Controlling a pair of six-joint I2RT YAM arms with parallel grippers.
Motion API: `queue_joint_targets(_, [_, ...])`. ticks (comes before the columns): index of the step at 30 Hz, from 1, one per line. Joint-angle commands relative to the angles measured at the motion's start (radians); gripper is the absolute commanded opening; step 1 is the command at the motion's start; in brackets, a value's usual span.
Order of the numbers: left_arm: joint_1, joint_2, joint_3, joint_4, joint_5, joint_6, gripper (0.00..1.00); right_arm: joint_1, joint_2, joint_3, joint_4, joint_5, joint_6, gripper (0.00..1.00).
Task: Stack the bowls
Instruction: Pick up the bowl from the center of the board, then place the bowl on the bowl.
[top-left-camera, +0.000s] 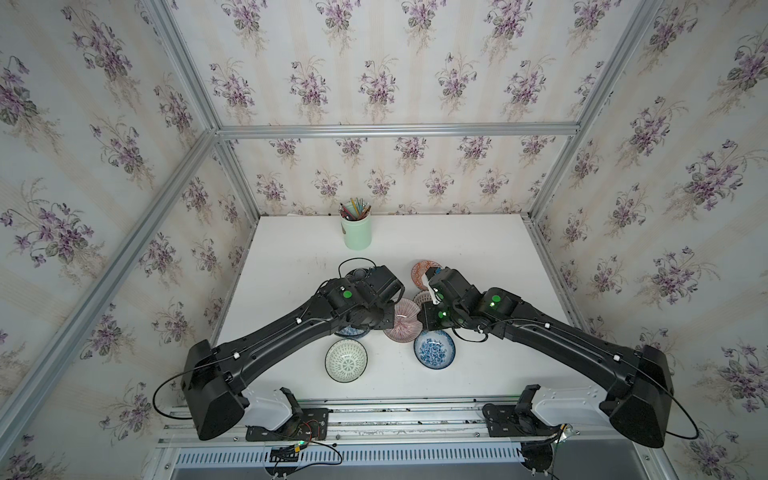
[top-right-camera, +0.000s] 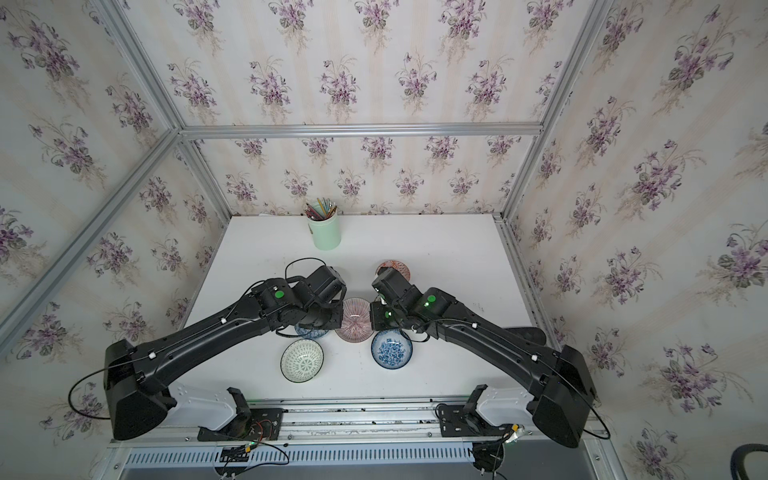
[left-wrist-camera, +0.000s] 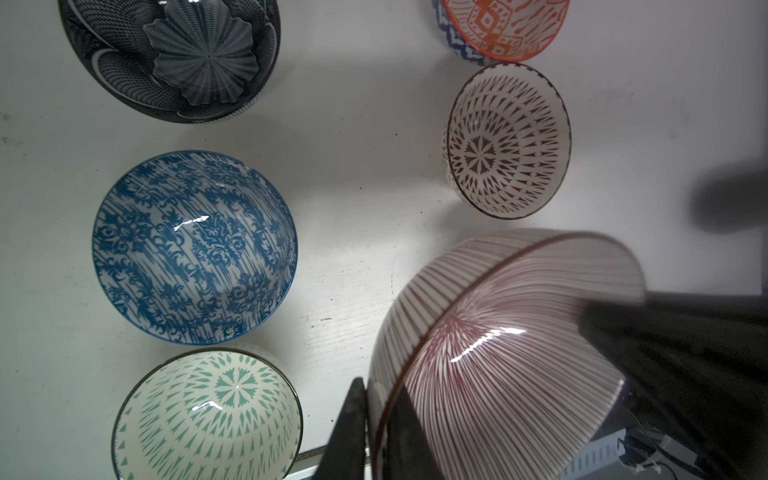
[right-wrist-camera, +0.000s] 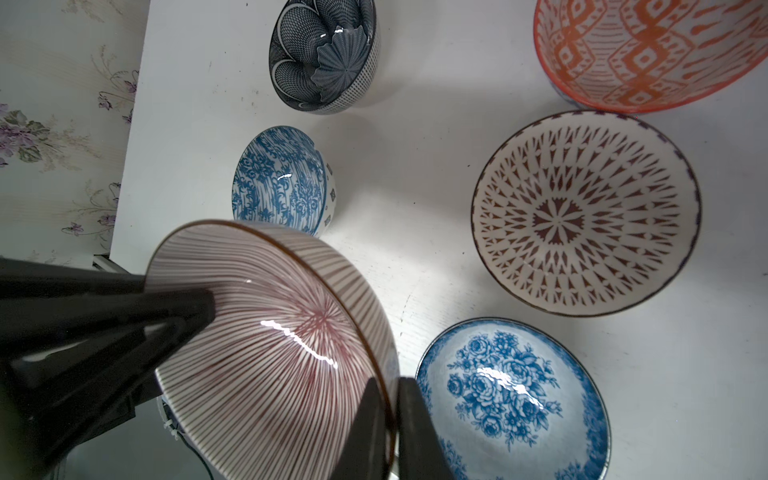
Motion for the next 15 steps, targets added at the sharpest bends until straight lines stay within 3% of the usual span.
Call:
queue_joint_targets(1, [0.000, -0.038, -0.010, 0.014, -0.016, -0.001, 0.64, 0.000, 0.025, 0.038, -0.015, 0.009, -0.038, 0.00])
queue_joint_targets(3, [0.001, -0.072, -0.022, 0.002, -0.040, -0.007, 0.78, -0.001, 0.044, 0.062, -0.031, 0.015, -0.054, 0.00])
queue_joint_targets(5, [0.001, -0.113, -0.031, -0.020, -0.069, -0.024, 0.83, -0.005, 0.064, 0.083, -0.042, 0.017, -0.068, 0.00])
queue_joint_targets(15, [0.003, -0.378, -0.176, -0.171, -0.219, -0.113, 0.80, -0.140, 0.169, 0.222, -0.147, -0.052, -0.170, 0.00])
